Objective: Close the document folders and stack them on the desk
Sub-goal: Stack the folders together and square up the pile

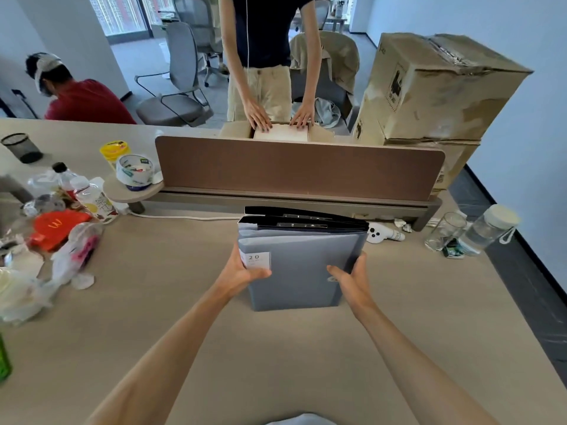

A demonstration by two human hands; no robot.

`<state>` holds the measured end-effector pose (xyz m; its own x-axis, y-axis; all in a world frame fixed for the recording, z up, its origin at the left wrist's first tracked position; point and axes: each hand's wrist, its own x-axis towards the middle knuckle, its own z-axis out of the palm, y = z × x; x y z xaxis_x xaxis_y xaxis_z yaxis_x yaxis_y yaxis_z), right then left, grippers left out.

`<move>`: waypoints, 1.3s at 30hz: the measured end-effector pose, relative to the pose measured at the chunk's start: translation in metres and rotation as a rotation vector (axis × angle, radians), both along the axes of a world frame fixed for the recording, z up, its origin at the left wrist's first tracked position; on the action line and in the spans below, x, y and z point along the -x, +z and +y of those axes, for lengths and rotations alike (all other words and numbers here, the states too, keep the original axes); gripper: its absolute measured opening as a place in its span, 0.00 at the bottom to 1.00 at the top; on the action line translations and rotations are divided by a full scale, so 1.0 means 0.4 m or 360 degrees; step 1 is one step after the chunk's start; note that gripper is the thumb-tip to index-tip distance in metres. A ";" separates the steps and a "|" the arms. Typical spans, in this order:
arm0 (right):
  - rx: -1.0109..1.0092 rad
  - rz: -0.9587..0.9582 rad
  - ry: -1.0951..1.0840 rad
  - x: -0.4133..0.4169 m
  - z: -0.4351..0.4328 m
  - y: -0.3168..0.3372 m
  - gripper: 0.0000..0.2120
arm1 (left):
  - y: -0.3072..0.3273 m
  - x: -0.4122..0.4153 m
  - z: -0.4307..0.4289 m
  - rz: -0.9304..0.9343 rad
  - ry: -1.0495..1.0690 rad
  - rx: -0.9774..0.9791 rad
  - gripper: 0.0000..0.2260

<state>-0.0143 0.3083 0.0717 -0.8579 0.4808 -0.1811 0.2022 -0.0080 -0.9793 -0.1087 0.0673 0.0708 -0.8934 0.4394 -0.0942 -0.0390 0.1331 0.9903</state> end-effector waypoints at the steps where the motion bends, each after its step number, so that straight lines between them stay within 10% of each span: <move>1: -0.0013 -0.0005 -0.0001 0.004 -0.004 0.000 0.22 | 0.000 0.003 0.001 -0.0002 -0.0009 0.0001 0.35; 39: -0.0465 -0.0424 -0.0032 -0.011 0.074 0.029 0.09 | -0.043 0.028 0.065 0.0165 -0.0142 0.0780 0.35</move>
